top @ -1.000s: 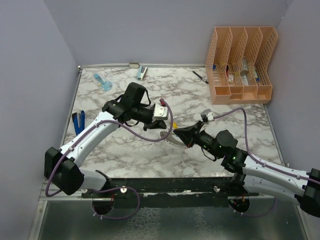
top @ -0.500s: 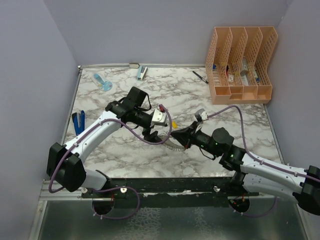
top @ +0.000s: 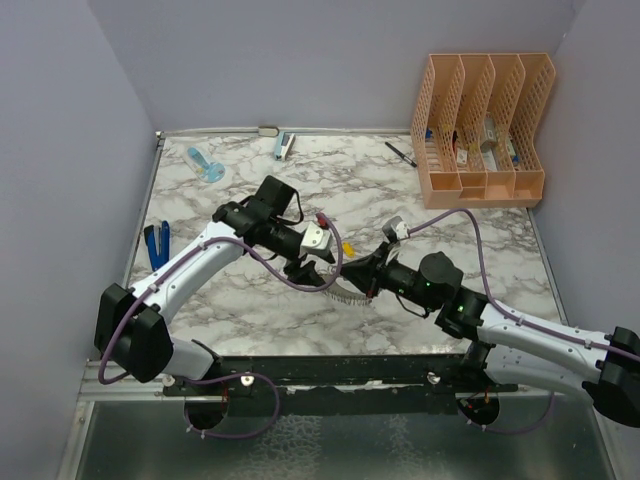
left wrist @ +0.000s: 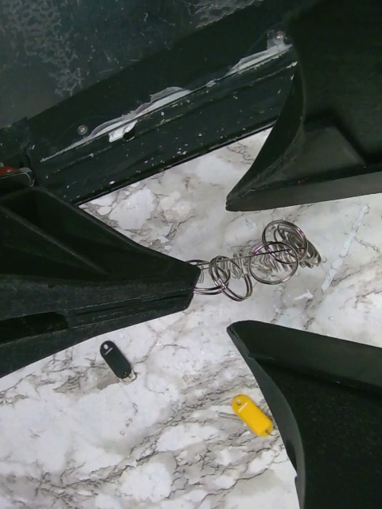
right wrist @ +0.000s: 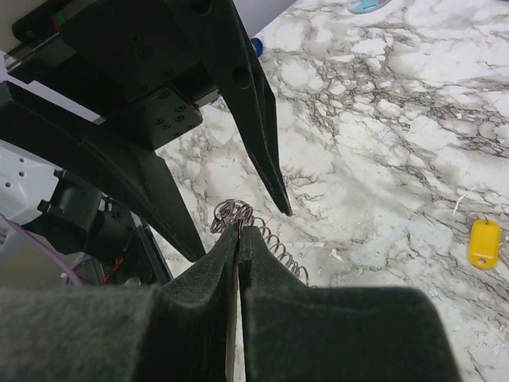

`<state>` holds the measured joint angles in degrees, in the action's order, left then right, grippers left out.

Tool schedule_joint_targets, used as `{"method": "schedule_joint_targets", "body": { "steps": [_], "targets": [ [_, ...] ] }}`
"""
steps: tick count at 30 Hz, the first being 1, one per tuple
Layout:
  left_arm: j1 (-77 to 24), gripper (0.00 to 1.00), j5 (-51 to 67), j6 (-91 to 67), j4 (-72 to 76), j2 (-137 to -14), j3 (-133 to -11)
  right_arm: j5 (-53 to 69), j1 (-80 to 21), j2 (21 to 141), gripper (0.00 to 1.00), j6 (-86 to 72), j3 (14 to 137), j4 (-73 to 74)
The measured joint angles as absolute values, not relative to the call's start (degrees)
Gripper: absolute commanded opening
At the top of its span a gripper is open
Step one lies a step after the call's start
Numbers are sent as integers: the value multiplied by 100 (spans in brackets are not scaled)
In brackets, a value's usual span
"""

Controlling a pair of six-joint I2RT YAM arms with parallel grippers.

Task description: Put the keys on the keyring

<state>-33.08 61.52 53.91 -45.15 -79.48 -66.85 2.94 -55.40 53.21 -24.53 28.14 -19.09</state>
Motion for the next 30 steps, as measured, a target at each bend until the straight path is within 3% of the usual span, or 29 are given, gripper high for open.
{"method": "schedule_joint_targets", "body": {
  "steps": [6,9,18,30],
  "targets": [
    [-3323,30,6195,5498,-4648,-8088,-6685,294,-5540,5328,1,-2449,2814,-1909],
    [-3323,12,6198,5476,-4659,-8101,-6685,309,-5540,5328,1,-2432,2814,-1903],
    [-3334,0,6195,5212,-4525,-8101,-6685,338,-5540,5293,1,-2410,2814,-1883],
    [-3415,0,6270,4915,-4442,-8103,-6740,285,-5540,4871,1,-2368,2670,-1667]
  ]
}}
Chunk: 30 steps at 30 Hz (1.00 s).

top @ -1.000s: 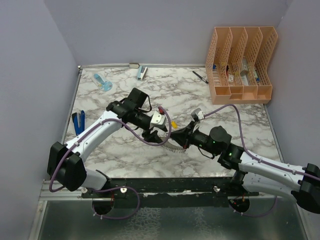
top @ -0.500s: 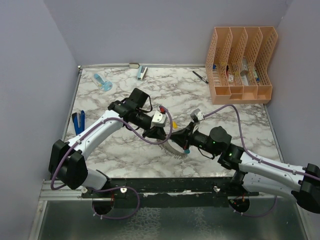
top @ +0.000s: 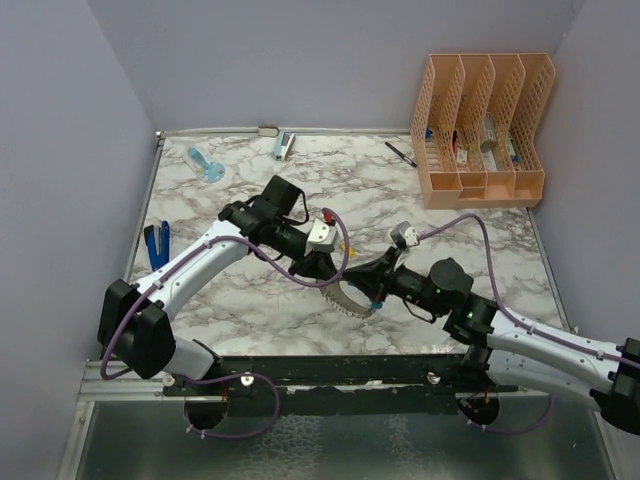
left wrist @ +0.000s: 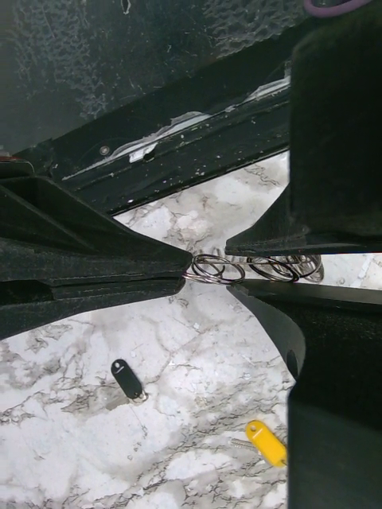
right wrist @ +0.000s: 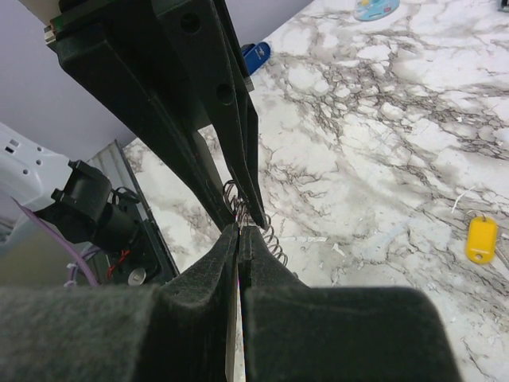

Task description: Put the keys on the keyring

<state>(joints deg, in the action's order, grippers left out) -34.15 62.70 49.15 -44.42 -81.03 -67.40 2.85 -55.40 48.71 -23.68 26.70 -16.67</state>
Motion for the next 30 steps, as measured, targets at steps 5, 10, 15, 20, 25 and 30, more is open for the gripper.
{"method": "schedule_joint_targets", "body": {
  "steps": [5,10,15,20,25,30],
  "targets": [
    [-3437,0,6423,4613,-4401,-8184,-6879,172,-5540,4593,1,-2316,2392,-1914],
    [-3404,0,6606,4003,-4213,-8278,-6899,43,-5540,4652,1,-2154,2141,-2558],
    [-3310,0,6632,3404,-3907,-8307,-6897,-113,-5540,4910,1,-1964,2005,-3291],
    [-3301,0,6624,2563,-3131,-8232,-6777,-416,-5540,4939,1,-1798,1872,-3870],
    [-3301,0,6556,1826,-2517,-8187,-6790,-666,-5540,4943,1,-1710,1872,-4160],
    [-3321,0,6449,1293,-2134,-8187,-6936,-1022,-5540,4950,1,-1721,1868,-4484]
  ]
}}
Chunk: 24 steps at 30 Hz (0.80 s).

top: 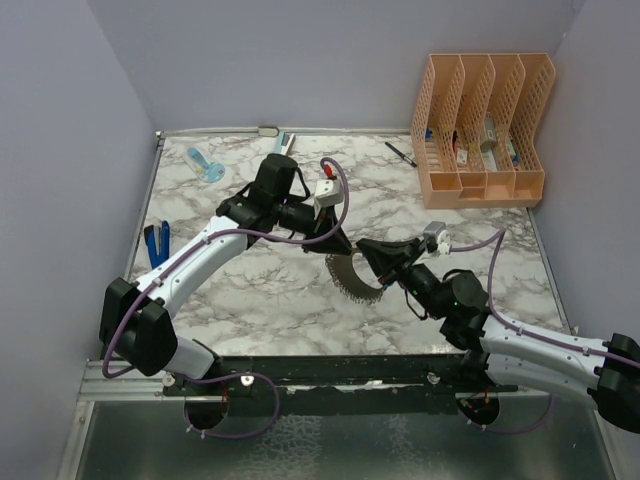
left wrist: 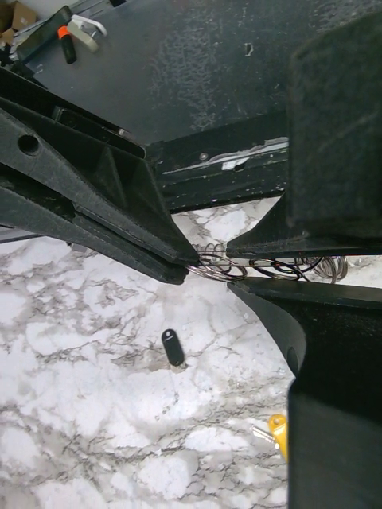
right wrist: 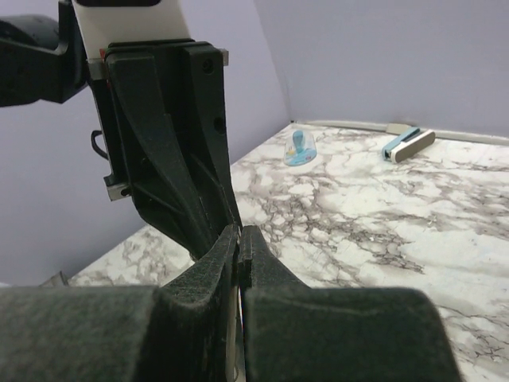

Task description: Put the keys on the keyring

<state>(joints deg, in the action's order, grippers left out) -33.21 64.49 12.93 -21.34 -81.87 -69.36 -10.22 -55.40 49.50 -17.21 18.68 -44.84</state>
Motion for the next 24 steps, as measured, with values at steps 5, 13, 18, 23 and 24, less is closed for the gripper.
{"method": "schedule_joint_targets", "body": {
  "steps": [5,13,18,23,24],
  "targets": [
    [-3339,0,6357,851,-1752,-8187,-7043,-1402,-5540,4956,1,-1747,1852,-4814],
    [-3339,0,6001,340,-1330,-8189,-7087,-2029,-5540,5345,1,-1890,1938,-5319],
    [-3299,0,5693,123,-1074,-8193,-7094,-2508,-5557,5752,1,-2064,2217,-5443],
    [-3295,0,5516,-110,-856,-8224,-7096,-3131,-5745,5968,1,-2182,2349,-5588],
    [-3295,0,5498,-172,-814,-8230,-7096,-3271,-5793,6005,1,-2185,2366,-5636]
  ]
}}
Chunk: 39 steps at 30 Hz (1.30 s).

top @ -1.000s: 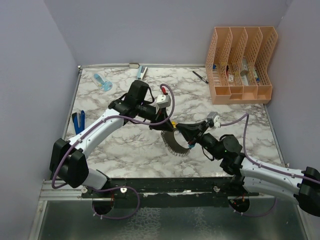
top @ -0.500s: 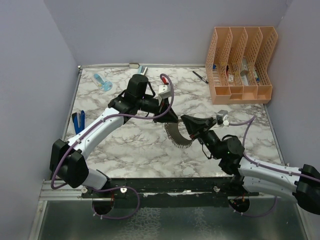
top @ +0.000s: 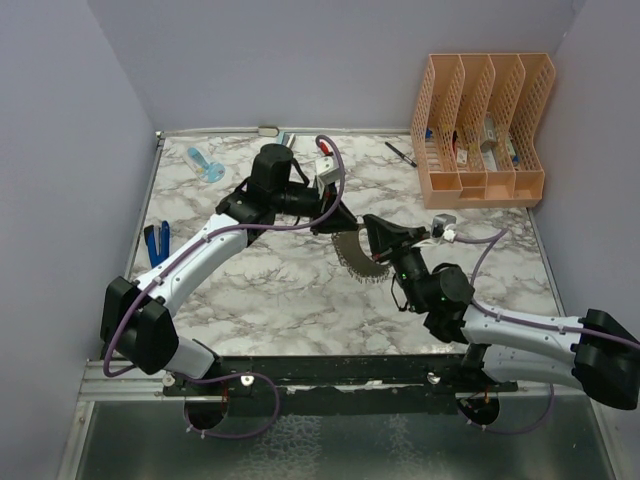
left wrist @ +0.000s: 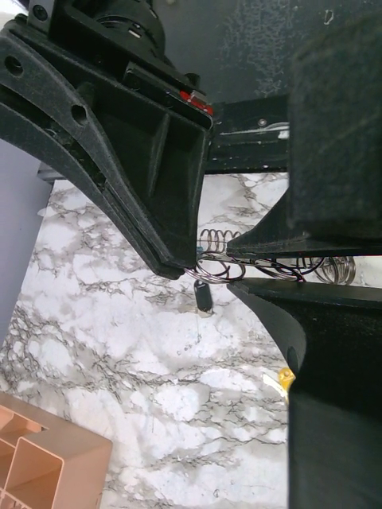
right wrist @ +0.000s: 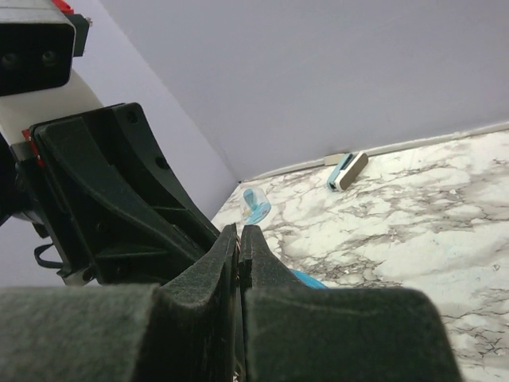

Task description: Put the keys on the keyring

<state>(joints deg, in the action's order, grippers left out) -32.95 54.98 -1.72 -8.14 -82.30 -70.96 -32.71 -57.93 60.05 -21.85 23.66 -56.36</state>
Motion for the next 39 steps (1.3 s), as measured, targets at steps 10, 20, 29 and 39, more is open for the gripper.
{"method": "schedule_joint_targets", "body": {
  "steps": [10,20,29,39],
  "targets": [
    [-3240,0,5406,-832,-301,-8263,-7076,-4405,-6139,6506,1,-2147,2639,-6272],
    [-3201,0,5297,-1282,248,-8296,-6886,-5137,-6383,7017,1,-1750,2742,-7185],
    [-2980,0,5596,-1968,1262,-8412,-6514,-5251,-6519,7262,1,-904,2834,-8193],
    [-2825,0,5951,-2383,1678,-8580,-6246,-4904,-6521,6608,12,-395,3385,-7459]
  ]
}}
